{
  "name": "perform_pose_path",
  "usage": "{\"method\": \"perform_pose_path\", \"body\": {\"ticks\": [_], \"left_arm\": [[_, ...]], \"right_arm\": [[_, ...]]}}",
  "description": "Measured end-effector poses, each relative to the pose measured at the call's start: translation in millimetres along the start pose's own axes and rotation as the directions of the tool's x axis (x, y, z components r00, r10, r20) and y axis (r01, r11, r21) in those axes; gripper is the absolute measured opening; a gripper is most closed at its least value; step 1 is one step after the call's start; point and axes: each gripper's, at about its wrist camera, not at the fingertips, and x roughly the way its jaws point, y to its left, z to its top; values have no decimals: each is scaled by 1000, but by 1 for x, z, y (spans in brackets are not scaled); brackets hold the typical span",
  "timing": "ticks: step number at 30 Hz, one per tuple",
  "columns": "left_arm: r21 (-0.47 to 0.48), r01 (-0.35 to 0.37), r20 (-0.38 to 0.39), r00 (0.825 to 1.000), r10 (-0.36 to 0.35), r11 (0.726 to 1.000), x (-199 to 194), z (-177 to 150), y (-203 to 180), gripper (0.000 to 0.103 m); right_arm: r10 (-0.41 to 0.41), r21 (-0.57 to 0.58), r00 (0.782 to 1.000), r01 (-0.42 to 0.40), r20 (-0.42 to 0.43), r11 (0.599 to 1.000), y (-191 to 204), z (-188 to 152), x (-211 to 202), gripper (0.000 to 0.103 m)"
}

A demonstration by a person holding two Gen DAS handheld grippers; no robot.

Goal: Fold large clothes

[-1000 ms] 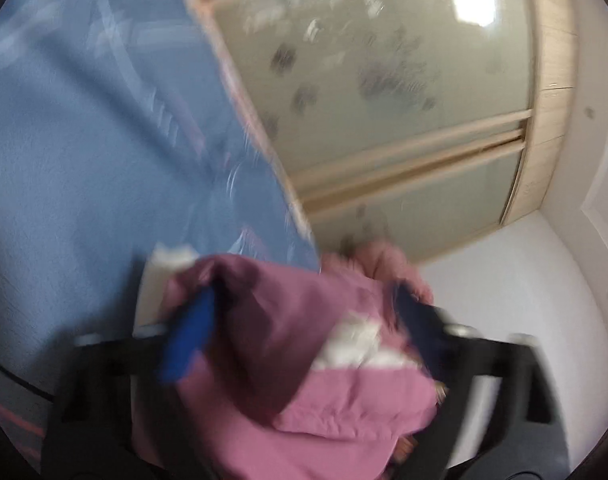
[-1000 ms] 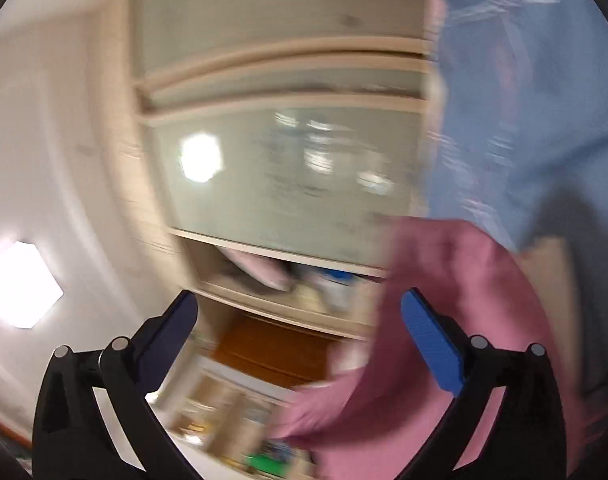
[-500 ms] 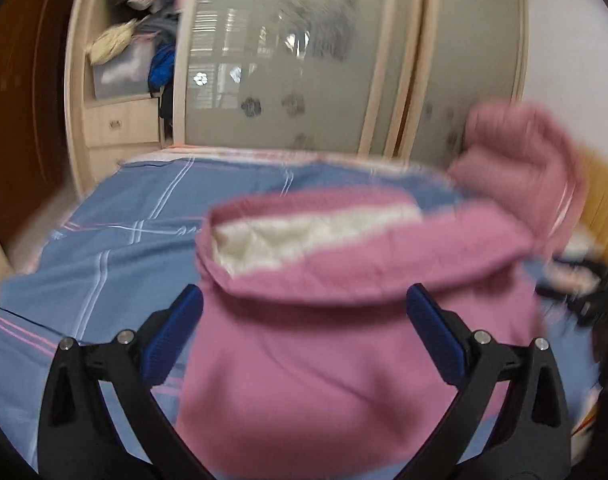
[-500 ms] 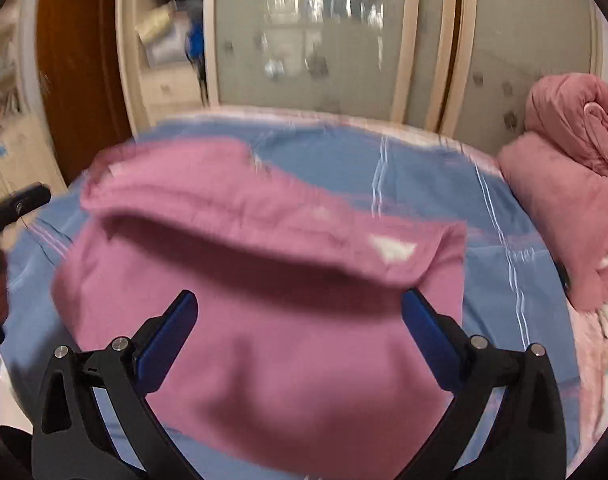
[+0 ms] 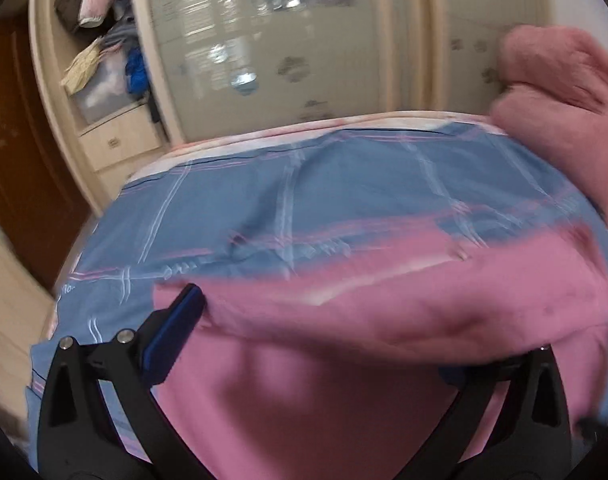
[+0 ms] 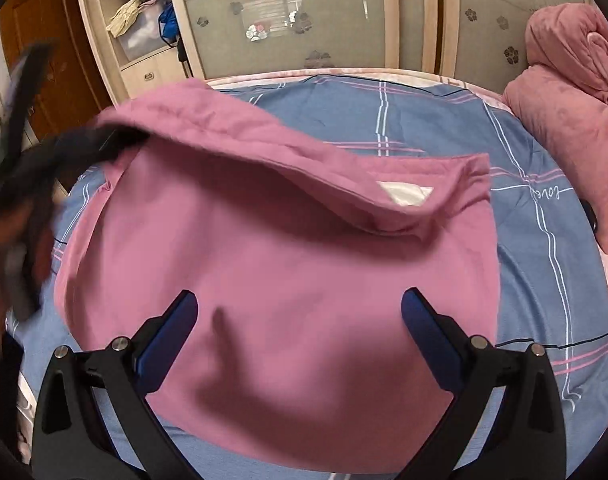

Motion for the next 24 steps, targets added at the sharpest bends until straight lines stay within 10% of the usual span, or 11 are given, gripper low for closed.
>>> {"method": "perform_pose_path", "body": {"ticks": [4,9,14,21,24], "left_arm": [[-35,-188,-53,981,186,982,42,23,18,101],[-139,-82,77,993,93,987,-24,-25,41,101],[-210,122,114,989,-99,970,-107,-138,55,101],[-325,137,159,983,-89,936,-150,-266,63,101],[-332,199,108,979,-172,922,-146,-266,60,101]], "right_arm": [[5,24,1000,-5,6,1000,-7,4,0,102],[13,40,999,-14,38,999,-5,5,0,102],[17,96,997,-25,79,995,-7,10,17,102],[-47,269,998,34,42,963,-54,89,109,102],[-82,351,992,45,92,935,-80,121,131,102]]}}
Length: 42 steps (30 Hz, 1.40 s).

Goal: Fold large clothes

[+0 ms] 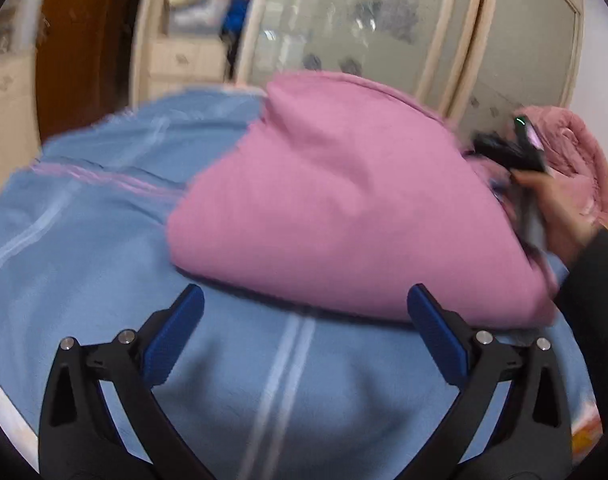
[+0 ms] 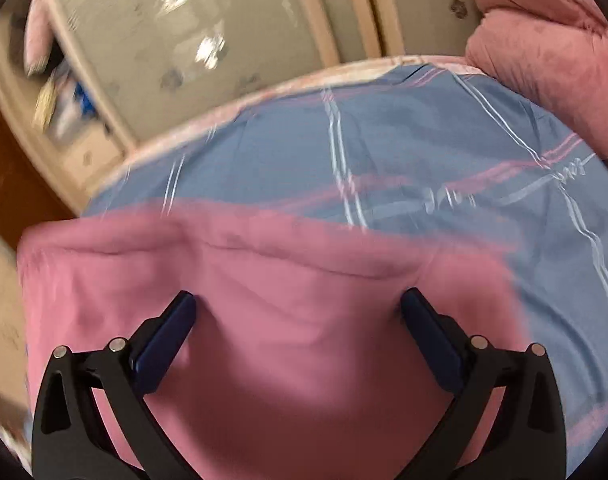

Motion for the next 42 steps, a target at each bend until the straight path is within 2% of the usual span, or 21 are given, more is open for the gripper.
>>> {"method": "perform_pose_path", "body": {"ticks": [2,4,5,7,11,14,15,17,18,20,23,25,27,30,33,35,38,40,42], "left_arm": [[48,12,36,999,-13,999,-5,3,-5,101],[105,-75,83,994,66,992,-11,3,-8,101],[106,-77,82,994,68,991,-11,4,-8,101],[77,-33,44,999,30,996,-8,8,-1,101],[57,-19,42,999,17,998,-12,12,6,101],[73,-17,75,997,11,997,-27,10,1,101],[80,-17,82,997,10,997,-34,9,0,101],[101,-23,96,995,13,995,-45,3,-6,101],[107,-26,99,995,15,994,-51,0,-9,101],[126,-32,99,995,20,992,-59,-8,-15,101],[146,-44,98,995,30,988,-73,-17,-24,101],[165,-48,111,993,30,985,-83,-23,-32,101],[197,-70,141,989,43,978,-95,-31,-41,101],[240,-108,162,984,70,965,-111,-44,-55,101],[255,-112,182,981,66,960,-126,-58,-58,101],[248,-130,187,979,84,960,-131,-62,-58,101],[231,-150,203,974,104,961,-138,-70,-57,101],[208,-188,231,963,139,960,-142,-74,-54,101],[188,-246,279,942,188,951,-149,-83,-54,101]], "right_arm": [[-7,53,997,2,78,999,-6,11,-7,102],[25,63,984,-36,174,997,-3,8,-32,102],[39,48,977,-50,212,998,1,1,-45,102],[59,-4,963,-60,262,998,13,-23,-78,102],[100,-127,947,-64,304,990,30,-105,-155,102],[116,-212,927,-41,356,976,28,-187,-227,102],[116,-200,919,-41,377,979,21,-209,-242,102],[111,-157,889,-45,445,987,1,-252,-271,102],[72,-126,874,-12,481,992,-11,-276,-285,102],[21,-99,871,31,491,995,-24,-302,-297,102],[20,-127,895,41,445,991,-23,-308,-307,102],[18,-158,879,65,476,985,-18,-314,-321,102],[12,-184,875,88,484,979,-15,-322,-331,102],[9,-226,893,104,451,969,-13,-332,-336,102],[23,-236,900,89,435,968,-10,-342,-342,102],[38,-239,897,76,440,968,-7,-347,-346,102],[37,-255,879,97,476,962,0,-355,-351,102],[32,-255,868,110,495,961,3,-358,-350,102],[14,-243,876,118,481,963,4,-357,-343,102]]}}
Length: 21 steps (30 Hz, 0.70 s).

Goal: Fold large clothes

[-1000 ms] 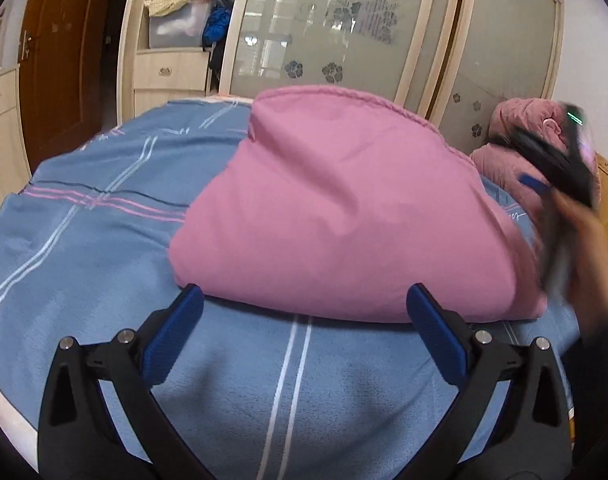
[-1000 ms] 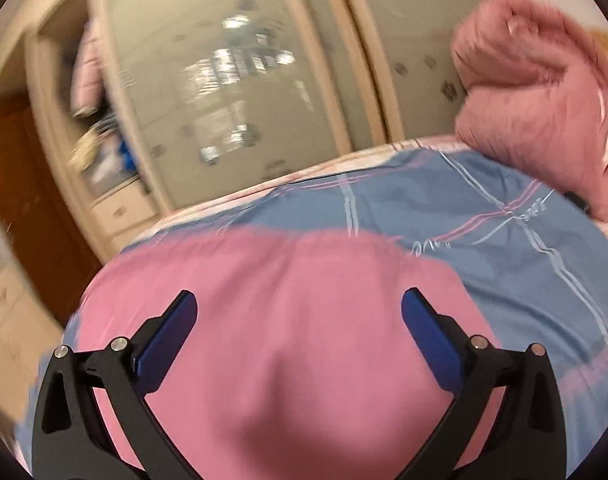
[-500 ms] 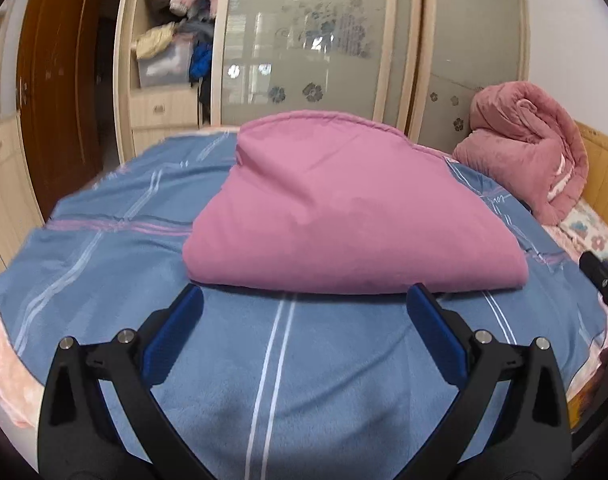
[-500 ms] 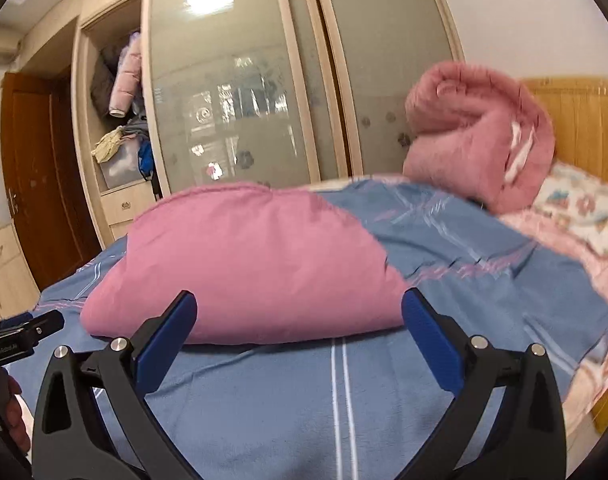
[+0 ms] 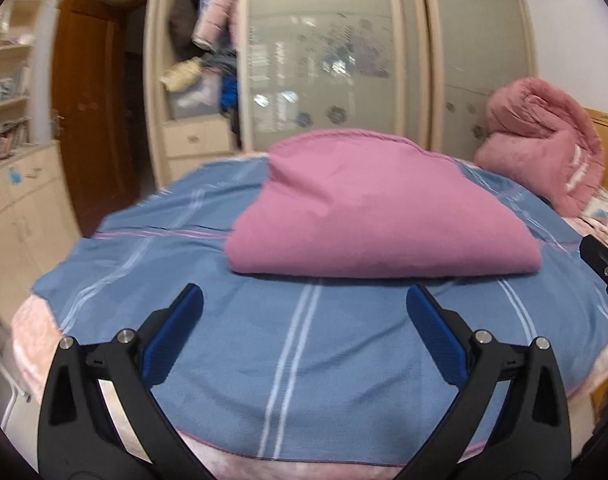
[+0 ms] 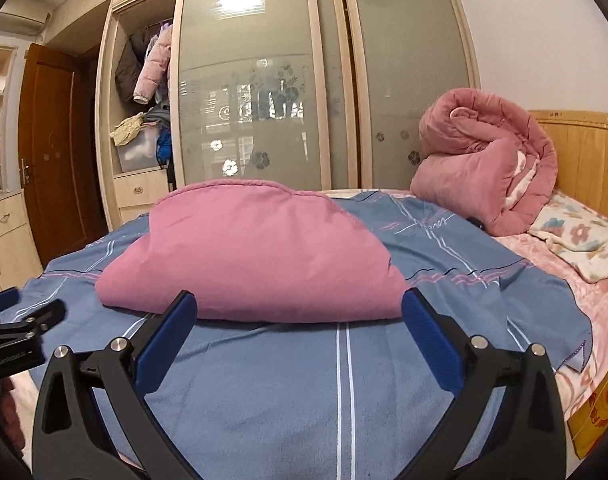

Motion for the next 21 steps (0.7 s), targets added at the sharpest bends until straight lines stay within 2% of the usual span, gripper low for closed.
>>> {"method": "perform_pose_path", "body": {"ticks": [2,5,10,15,21], "left_arm": [[6,-37,4,999,37,999,-4,-3,0,101],[33,13,-9,1000,-13,999,-7,-6,-1,101],[30,35,-39,999,-34,999,-4,-1,-1,101],[-42,32,-70,997,-35,999,2,3,5,101],[-25,47,-65,997,-49,999,5,7,2,101]], "right_arm": [[-6,20,1000,6,-9,1000,-1,-1,3,102],[1,33,1000,-1,-24,999,-4,-1,6,102],[9,20,999,-9,-33,1000,-5,-2,7,102],[11,15,999,-11,-41,1000,-5,-3,9,102],[10,15,999,-10,-42,1000,-6,-3,10,102]]}}
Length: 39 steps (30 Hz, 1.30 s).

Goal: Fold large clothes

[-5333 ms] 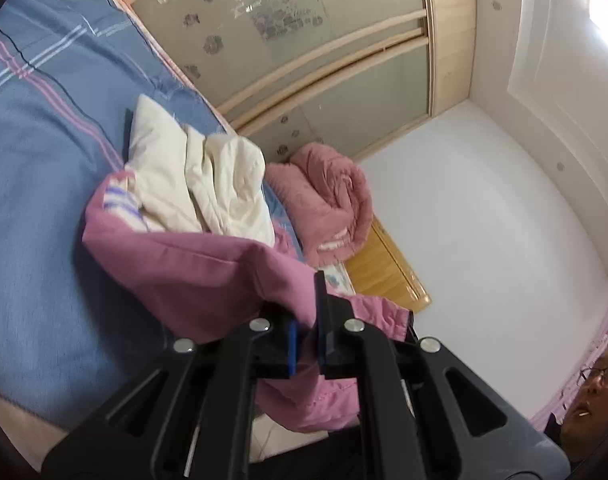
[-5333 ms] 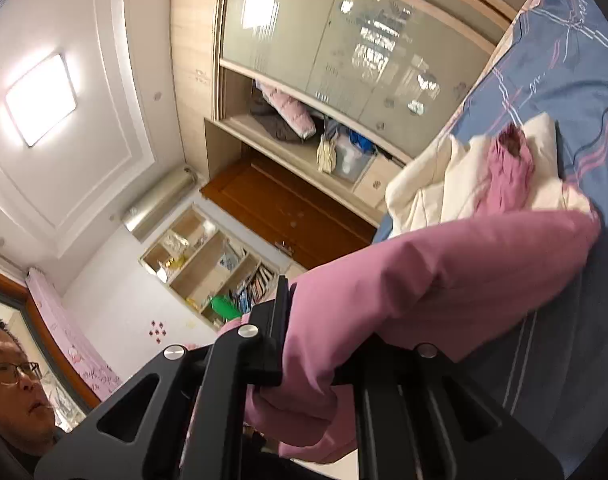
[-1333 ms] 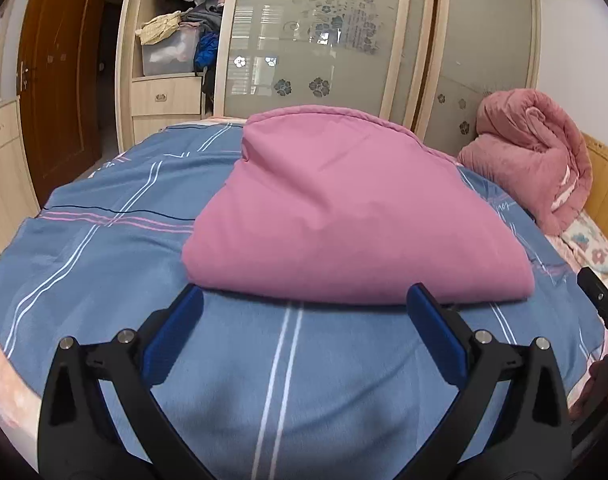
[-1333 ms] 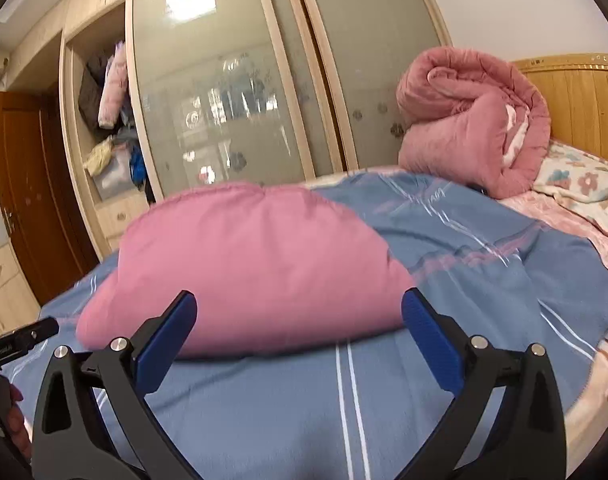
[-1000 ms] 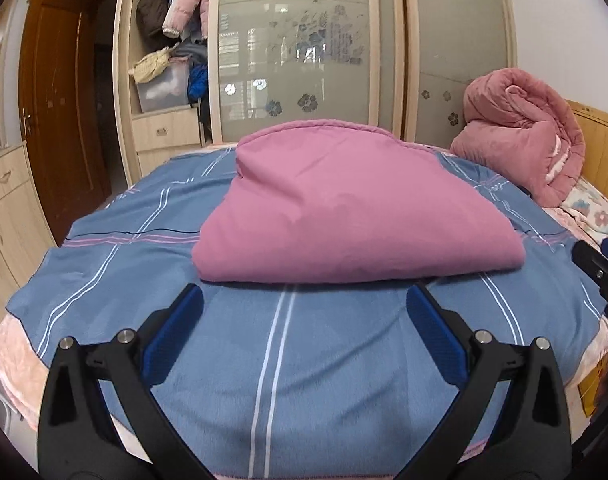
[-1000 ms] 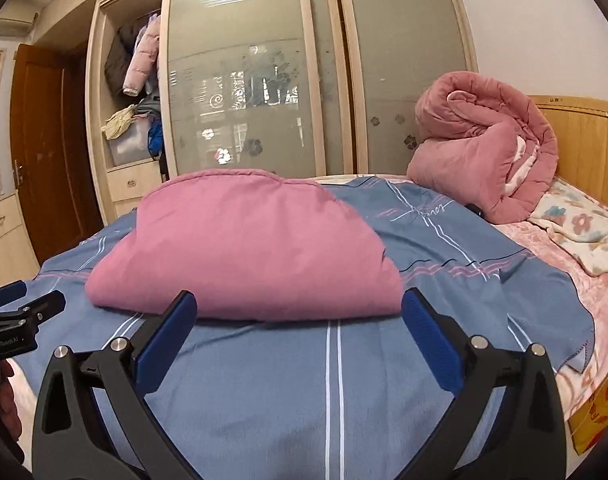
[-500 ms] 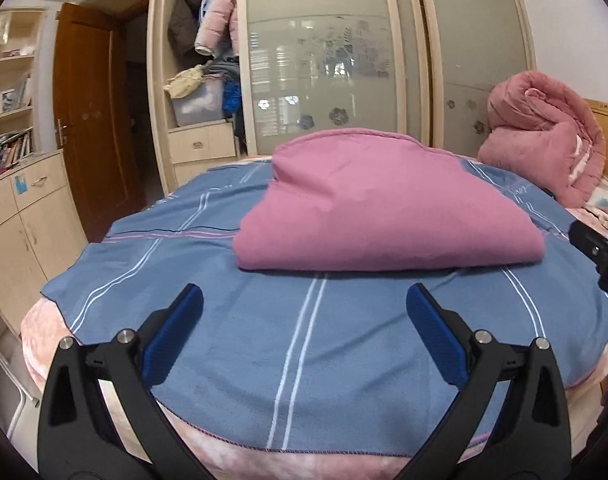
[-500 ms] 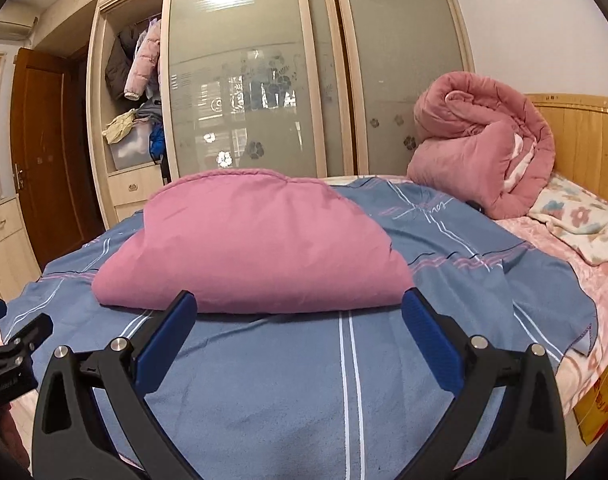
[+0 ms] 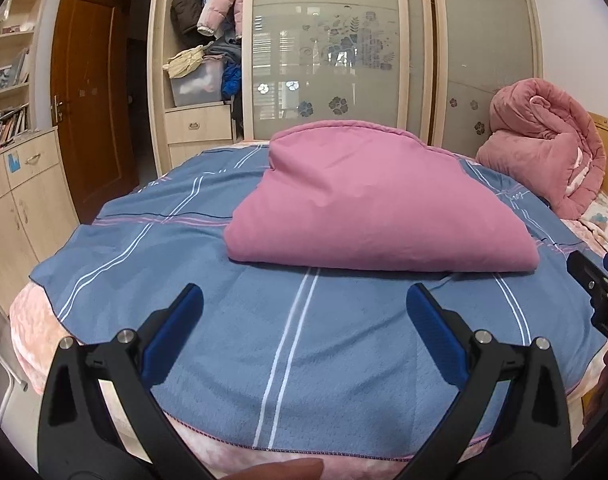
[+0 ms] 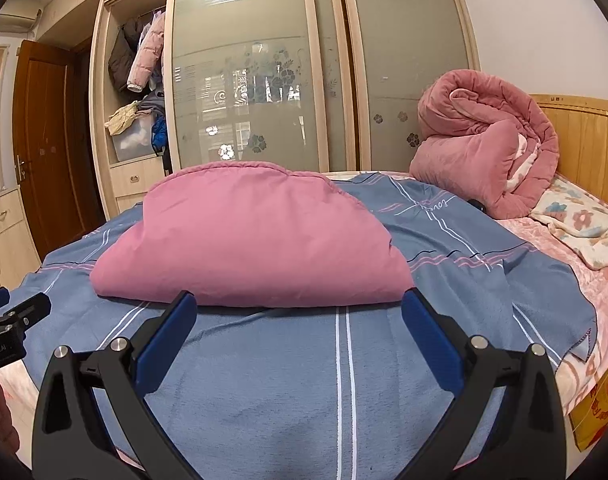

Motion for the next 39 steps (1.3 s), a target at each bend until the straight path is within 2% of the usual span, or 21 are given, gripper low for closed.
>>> {"method": "perform_pose_path", "body": {"ticks": [39], "left_arm": [[1,26,7,1000,-26,1000,-2,6,0,101]], "right_arm": [[7,-11,1000,-8,-24,1000,2,-4,4,102]]}}
